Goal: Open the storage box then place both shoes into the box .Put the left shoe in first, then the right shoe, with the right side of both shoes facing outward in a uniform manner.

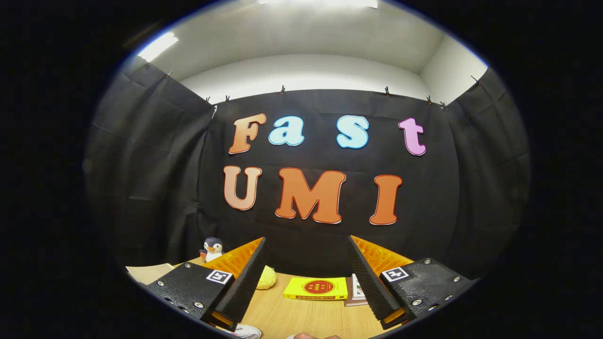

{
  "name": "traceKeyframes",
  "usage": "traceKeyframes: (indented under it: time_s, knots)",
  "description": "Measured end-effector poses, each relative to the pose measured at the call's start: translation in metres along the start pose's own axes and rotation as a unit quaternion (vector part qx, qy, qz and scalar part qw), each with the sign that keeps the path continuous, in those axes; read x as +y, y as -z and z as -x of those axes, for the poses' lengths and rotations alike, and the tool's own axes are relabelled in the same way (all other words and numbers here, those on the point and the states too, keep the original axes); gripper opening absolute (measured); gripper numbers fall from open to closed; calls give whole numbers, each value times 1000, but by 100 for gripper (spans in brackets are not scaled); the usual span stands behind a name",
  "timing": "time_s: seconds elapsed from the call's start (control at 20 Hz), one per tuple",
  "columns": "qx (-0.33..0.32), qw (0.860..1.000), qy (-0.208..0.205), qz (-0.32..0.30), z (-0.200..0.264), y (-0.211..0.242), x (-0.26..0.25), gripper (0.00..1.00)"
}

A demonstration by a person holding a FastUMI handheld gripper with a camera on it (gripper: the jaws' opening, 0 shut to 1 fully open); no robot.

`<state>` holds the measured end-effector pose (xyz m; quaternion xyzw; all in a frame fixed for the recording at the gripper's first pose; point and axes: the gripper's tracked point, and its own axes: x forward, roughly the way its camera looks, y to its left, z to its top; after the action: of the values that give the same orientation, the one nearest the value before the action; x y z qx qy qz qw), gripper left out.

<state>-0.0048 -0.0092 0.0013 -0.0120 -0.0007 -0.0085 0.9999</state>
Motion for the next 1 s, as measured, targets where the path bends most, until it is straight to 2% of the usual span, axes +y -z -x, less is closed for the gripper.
traceKeyframes:
  time_s: [0.55, 1.0]
  knots:
    - [32, 999, -4, -26, 1, 25, 4, 99]
    - [87, 991, -66, -81, -9, 59, 59, 100]
